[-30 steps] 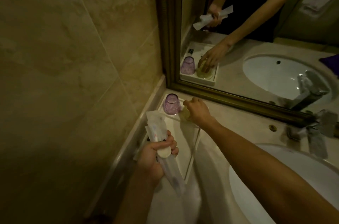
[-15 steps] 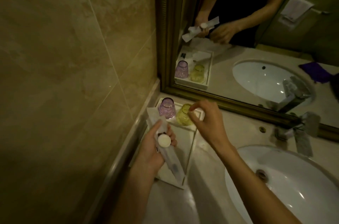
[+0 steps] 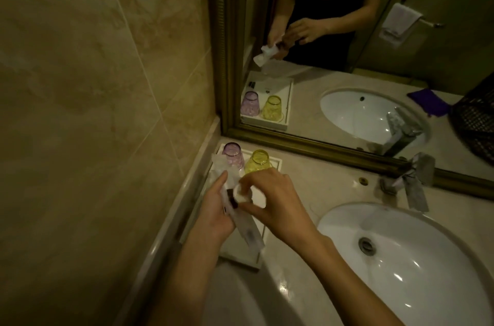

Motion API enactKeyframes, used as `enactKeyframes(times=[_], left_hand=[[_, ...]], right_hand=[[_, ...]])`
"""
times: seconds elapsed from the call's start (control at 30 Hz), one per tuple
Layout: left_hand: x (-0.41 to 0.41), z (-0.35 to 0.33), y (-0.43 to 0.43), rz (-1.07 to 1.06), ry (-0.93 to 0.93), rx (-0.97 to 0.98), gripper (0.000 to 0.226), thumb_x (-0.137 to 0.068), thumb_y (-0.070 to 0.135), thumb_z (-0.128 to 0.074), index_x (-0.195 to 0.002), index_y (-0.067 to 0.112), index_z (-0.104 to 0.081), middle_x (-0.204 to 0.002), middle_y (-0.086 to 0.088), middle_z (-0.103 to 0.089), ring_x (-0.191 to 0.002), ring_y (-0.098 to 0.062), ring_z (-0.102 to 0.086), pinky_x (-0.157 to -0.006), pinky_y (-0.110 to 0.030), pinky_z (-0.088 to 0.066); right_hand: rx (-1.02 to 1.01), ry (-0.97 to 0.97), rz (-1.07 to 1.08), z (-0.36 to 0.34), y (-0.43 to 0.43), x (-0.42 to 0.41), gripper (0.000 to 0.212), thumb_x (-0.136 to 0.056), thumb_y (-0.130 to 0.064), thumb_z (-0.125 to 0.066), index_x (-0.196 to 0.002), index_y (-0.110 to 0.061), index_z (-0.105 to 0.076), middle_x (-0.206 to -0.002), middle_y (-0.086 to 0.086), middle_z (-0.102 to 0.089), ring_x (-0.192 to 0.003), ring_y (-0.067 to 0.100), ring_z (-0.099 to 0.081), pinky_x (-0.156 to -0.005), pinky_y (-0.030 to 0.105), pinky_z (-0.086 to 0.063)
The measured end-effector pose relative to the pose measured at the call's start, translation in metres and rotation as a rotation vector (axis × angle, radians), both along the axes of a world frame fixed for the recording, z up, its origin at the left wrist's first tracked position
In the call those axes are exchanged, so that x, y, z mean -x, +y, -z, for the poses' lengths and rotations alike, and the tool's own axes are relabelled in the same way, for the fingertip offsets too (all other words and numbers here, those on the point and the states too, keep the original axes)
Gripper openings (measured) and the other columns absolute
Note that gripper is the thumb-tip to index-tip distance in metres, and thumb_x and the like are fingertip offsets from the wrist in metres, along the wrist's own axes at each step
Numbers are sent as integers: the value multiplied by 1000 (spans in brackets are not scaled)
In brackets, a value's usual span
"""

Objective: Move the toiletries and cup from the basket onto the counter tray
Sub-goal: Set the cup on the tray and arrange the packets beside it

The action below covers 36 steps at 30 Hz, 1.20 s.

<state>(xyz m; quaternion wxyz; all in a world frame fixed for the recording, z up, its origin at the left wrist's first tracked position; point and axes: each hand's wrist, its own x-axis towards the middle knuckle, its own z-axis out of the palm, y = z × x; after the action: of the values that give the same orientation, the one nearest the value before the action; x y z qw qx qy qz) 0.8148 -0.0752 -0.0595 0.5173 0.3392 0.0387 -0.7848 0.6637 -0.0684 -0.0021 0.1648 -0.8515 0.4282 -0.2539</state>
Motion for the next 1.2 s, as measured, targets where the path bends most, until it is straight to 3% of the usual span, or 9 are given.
enactKeyframes(times=[0.13,0.23,0.33,0.47,0.77,0.87,0.97,1.03,1.2], left_hand=[[-12,2,1,-30,-32,5,37,-92,41,-58,-99,5,-62,-74,-8,-55,-66,-18,-54,-70,-30,-46],[-18,8,3,-44,-30,25,36,-91,41,-57,-92,5,-60,-70,-6,-51,-61,-17,-50,-60,-28,-42],[-19,10,6,-44,-30,35,35,-91,41,-58,-93,6,-58,-70,-7,-50,-60,-17,-50,-58,-28,-43],[-19,12,9,-40,-5,37,35,-88,39,-62,-99,6,-57,-73,-8,-51,-61,-18,-52,-56,-29,-46],[-17,15,9,-37,20,57,32,-91,38,-60,-92,6,-60,-73,-7,-51,-62,-18,-51,-58,-28,-45],[-18,14,8,-34,11,64,33,-91,39,-60,-89,6,-64,-74,-7,-53,-64,-17,-52,-60,-29,-45],[-20,15,7,-24,-32,72,31,-91,38,-62,-90,7,-65,-74,-6,-58,-66,-17,-55,-64,-29,-46],[-19,17,7,-3,-55,81,30,-90,38,-63,-91,8,-65,-74,-6,-60,-68,-17,-56,-66,-30,-48],[-7,17,7,3,-132,59,28,-85,35,-67,-92,8,-66,-76,-5,-60,-68,-16,-57,-66,-30,-48]], right_hand=[[-109,-155,192,22,6,23,21,-80,-22,-80,-94,-24,-64,-97,-16,-65,-92,0,-54,-78,10,-39],[-257,-8,204,76,23,31,20,-79,-18,-78,-93,-24,-65,-95,-13,-67,-89,8,-58,-78,20,-44],[-314,209,127,123,47,16,6,-85,-20,-73,-89,-20,-69,-90,-6,-69,-82,13,-63,-71,24,-49],[-179,351,76,162,62,4,12,-82,-29,-76,-88,-20,-72,-90,-1,-70,-77,18,-63,-65,27,-50],[-245,328,43,163,51,18,12,-88,-24,-71,-89,-13,-76,-103,5,-72,-87,20,-63,-75,26,-50],[-283,140,170,138,48,14,9,-89,-22,-71,-89,-18,-78,-103,-1,-73,-92,13,-64,-80,23,-50],[-455,-261,420,92,46,8,22,-98,-29,-62,-81,-19,-73,-81,-4,-71,-78,7,-63,-71,20,-49],[-565,-416,388,61,48,3,32,-99,-38,-57,-81,-16,-69,-75,0,-69,-69,7,-63,-66,24,-51],[-636,-189,291,49,49,-10,38,-82,-58,-64,-78,-20,-68,-71,3,-68,-66,17,-63,-64,35,-53]])
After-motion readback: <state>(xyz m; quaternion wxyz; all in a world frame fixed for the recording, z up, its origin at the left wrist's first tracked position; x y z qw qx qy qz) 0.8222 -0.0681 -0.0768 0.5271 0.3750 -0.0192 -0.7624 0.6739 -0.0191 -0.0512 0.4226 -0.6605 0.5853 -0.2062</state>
